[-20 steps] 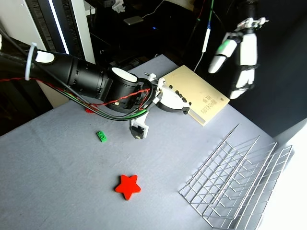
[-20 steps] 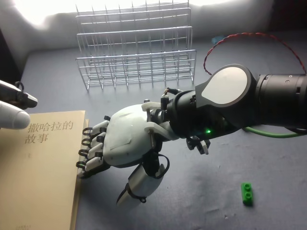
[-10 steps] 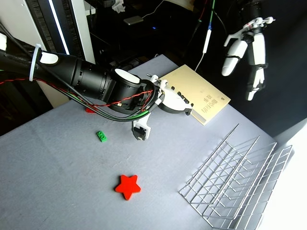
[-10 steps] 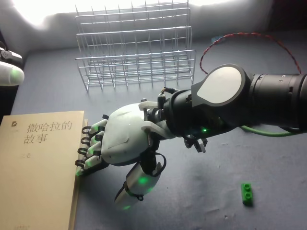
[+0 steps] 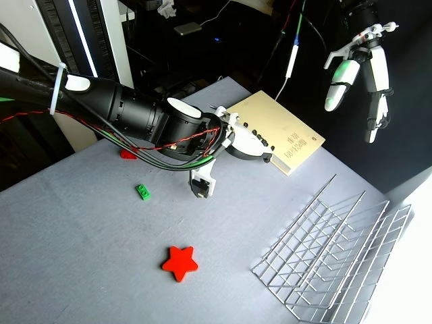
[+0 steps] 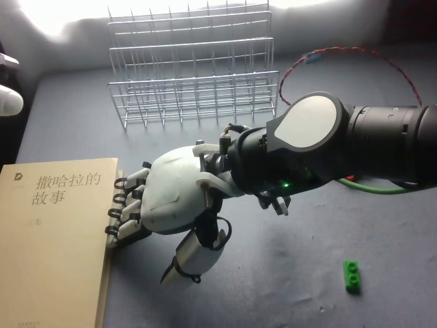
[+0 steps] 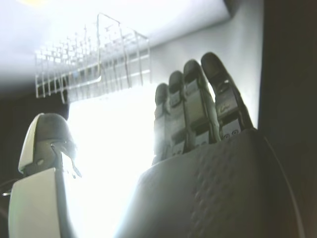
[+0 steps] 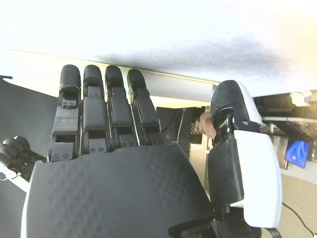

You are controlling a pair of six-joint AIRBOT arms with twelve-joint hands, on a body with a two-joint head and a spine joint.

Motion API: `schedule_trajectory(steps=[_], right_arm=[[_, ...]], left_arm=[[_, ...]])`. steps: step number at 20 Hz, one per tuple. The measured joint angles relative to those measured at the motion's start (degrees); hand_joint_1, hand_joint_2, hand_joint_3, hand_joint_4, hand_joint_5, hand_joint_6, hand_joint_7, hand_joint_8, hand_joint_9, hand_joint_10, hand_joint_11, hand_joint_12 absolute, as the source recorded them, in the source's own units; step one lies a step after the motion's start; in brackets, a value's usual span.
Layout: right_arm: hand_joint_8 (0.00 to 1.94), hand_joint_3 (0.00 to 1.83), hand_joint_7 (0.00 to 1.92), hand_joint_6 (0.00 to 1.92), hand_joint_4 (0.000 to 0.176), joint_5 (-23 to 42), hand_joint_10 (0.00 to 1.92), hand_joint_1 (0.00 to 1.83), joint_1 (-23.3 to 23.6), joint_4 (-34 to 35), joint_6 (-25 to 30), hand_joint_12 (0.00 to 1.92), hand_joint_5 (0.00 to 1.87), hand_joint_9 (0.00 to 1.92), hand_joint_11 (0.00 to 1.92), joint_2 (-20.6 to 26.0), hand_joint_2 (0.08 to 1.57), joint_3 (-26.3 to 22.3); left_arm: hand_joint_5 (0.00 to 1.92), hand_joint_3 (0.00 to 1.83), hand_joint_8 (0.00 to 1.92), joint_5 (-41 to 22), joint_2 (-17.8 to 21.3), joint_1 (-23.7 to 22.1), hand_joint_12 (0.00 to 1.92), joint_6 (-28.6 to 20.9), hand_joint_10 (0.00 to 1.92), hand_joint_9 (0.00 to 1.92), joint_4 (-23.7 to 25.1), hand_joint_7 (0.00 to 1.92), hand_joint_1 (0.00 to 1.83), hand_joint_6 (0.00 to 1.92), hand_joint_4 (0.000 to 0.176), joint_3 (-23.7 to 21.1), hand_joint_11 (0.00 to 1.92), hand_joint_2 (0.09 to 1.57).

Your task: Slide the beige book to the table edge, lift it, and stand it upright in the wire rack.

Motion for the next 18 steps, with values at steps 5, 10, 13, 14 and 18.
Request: schedule_trajectory(steps=[5, 10, 13, 14, 18], right_arm=[[0.01, 0.00, 0.20, 0.00, 0.000, -0.09, 0.01, 0.12, 0.00, -0.02, -0.04, 0.52, 0.19, 0.21, 0.00, -0.42, 1.14, 0.48], [0.00, 0.00, 0.22, 0.00, 0.000, -0.42, 0.00, 0.15, 0.13, 0.02, -0.15, 0.55, 0.21, 0.22, 0.00, -1.46, 1.13, 0.59], [0.00, 0.00, 0.18, 0.00, 0.000, -0.74, 0.00, 0.14, 0.13, 0.04, -0.17, 0.47, 0.17, 0.19, 0.00, -1.97, 1.14, 0.72], [0.00, 0.00, 0.19, 0.00, 0.000, -0.90, 0.00, 0.11, 0.13, -0.04, -0.17, 0.50, 0.18, 0.20, 0.00, -2.23, 1.15, 0.79], [0.00, 0.00, 0.20, 0.00, 0.000, -0.92, 0.00, 0.18, 0.42, 0.15, -0.17, 0.50, 0.19, 0.21, 0.00, -2.99, 1.14, 0.85]], left_arm=[[0.35, 0.00, 0.01, 1.60, -0.48, 0.00, 0.84, 0.00, 0.01, 0.34, -0.42, 0.39, 0.70, 0.01, 0.000, 1.75, 0.00, 0.99], [0.35, 0.00, 0.00, 2.16, -0.74, -0.02, 0.83, 0.02, 0.00, 0.35, -0.57, 0.37, 0.69, 0.00, 0.000, 1.57, 0.00, 1.00], [0.33, 0.00, 0.00, 1.84, -0.85, -0.02, 0.82, 0.02, 0.00, 0.33, -0.50, 0.35, 0.69, 0.00, 0.000, 1.46, 0.00, 1.00], [0.33, 0.00, 0.00, 1.90, -0.85, -0.02, 0.85, 0.02, 0.00, 0.33, -0.35, 0.33, 0.68, 0.00, 0.000, 1.46, 0.00, 1.00], [0.33, 0.00, 0.01, 1.99, -1.09, -0.02, 0.80, 0.00, 0.01, 0.34, 0.02, 0.35, 0.70, 0.00, 0.000, 1.53, 0.00, 1.00]])
